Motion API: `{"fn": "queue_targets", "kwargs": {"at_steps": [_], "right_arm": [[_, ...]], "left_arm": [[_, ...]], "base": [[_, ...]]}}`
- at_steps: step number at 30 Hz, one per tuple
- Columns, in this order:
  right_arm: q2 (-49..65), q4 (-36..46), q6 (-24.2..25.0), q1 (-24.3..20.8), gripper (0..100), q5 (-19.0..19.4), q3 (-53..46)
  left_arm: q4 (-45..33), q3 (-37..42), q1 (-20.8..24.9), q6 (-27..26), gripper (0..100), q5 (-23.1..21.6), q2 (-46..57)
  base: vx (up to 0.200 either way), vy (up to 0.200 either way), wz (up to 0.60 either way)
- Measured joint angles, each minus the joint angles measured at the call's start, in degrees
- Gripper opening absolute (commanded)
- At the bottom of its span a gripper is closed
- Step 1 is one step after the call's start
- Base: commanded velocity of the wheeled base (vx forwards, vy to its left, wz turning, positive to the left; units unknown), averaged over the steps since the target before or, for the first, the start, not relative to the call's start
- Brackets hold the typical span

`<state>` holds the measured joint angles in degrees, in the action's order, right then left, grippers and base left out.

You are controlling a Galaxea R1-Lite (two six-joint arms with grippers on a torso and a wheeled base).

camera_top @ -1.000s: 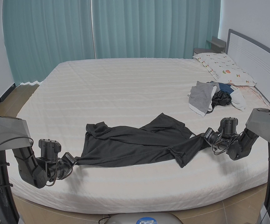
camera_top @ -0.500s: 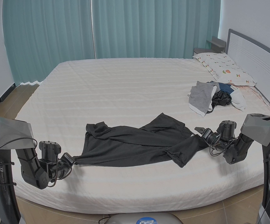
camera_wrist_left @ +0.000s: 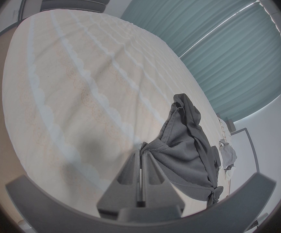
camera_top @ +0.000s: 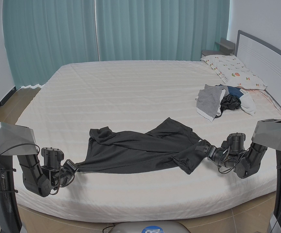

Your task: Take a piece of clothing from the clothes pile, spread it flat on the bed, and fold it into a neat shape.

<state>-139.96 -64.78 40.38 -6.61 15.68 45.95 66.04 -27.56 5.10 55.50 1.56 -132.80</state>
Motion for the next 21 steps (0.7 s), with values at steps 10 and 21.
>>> {"fn": "queue_targets", "kwargs": {"at_steps": [10,21], "right_arm": [[-0.94,5.34,-0.63,-1.94,0,-2.44,2.29],[3.00,9.85,-2.50,-1.82,0,-4.60,-2.43]], "left_arm": [[-0.02,-0.02,0.00,-0.09,0,0.00,-0.09],[-0.02,0.52,0.00,-0.51,0,-0.04,-0.05]], "base": [[0.000,0.000,0.00],[0.000,0.000,0.00]]}}
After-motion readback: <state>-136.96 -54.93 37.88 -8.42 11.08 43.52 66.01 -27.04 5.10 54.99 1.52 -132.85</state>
